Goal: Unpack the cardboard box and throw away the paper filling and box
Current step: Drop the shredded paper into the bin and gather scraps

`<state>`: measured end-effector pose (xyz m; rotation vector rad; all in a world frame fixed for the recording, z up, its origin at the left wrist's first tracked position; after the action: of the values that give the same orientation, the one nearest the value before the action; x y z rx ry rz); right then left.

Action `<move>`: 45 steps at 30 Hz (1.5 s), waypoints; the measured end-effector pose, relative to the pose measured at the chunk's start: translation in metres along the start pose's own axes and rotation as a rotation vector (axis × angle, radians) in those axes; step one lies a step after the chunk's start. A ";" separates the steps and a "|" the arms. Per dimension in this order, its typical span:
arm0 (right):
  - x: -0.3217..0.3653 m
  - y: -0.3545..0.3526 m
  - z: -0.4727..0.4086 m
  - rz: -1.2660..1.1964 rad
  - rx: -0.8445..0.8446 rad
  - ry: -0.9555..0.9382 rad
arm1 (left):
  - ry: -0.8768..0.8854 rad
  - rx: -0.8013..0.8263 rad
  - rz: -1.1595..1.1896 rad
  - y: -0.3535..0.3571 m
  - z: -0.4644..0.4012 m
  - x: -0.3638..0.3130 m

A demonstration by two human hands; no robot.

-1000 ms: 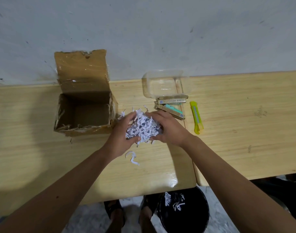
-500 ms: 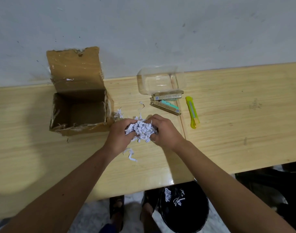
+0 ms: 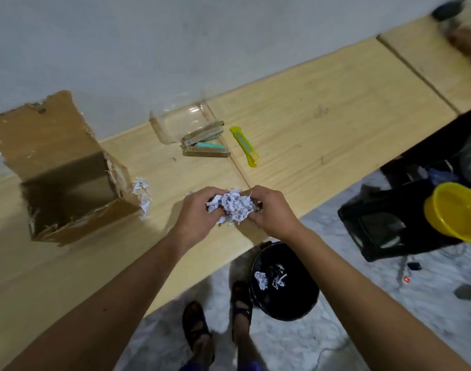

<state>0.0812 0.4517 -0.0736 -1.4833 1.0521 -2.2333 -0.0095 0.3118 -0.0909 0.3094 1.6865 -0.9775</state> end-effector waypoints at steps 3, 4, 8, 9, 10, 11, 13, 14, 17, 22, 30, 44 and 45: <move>-0.033 -0.031 0.036 -0.029 -0.049 0.109 | 0.027 0.092 0.000 0.043 -0.001 -0.026; -0.046 -0.041 0.049 -0.036 -0.068 0.149 | 0.035 0.124 -0.002 0.060 0.000 -0.036; -0.109 -0.070 0.107 -0.024 -0.133 0.291 | 0.058 0.241 0.017 0.132 0.014 -0.067; -0.126 -0.075 0.120 -0.020 -0.149 0.325 | 0.072 0.278 0.024 0.152 0.018 -0.072; -0.144 -0.079 0.133 -0.022 -0.163 0.358 | 0.088 0.315 0.027 0.172 0.022 -0.075; -0.161 -0.080 0.145 -0.025 -0.171 0.387 | 0.100 0.345 0.027 0.192 0.028 -0.077; -0.190 -0.080 0.168 -0.028 -0.185 0.430 | 0.102 0.391 0.026 0.227 0.040 -0.075; -0.203 -0.078 0.178 -0.032 -0.192 0.446 | 0.092 0.414 0.025 0.243 0.047 -0.072; -0.237 -0.065 0.204 -0.066 -0.195 0.485 | 0.076 0.475 0.011 0.280 0.067 -0.064; -0.276 -0.040 0.232 -0.127 -0.168 0.540 | -0.021 0.563 0.021 0.311 0.090 -0.041; -0.303 -0.025 0.251 -0.217 -0.142 0.616 | -0.102 0.608 0.074 0.321 0.105 -0.020; -0.274 -0.043 0.231 -0.225 -0.181 0.537 | -0.028 0.485 0.082 0.276 0.087 -0.035; -0.265 -0.047 0.224 -0.226 -0.183 0.518 | -0.020 0.458 0.085 0.264 0.082 -0.038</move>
<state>0.4037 0.5406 -0.1758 -1.1553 1.3165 -2.8447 0.2296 0.4269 -0.1782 0.6638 1.4050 -1.2929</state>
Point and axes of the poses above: each hand's wrist, its own z-axis away from the middle knuckle, its own y-axis out of the palm, x = y × z, the point moved 10 cm from there along -z, towards the middle knuckle, and after that the axes turned 13 degrees about y, right-handed, at the moved point
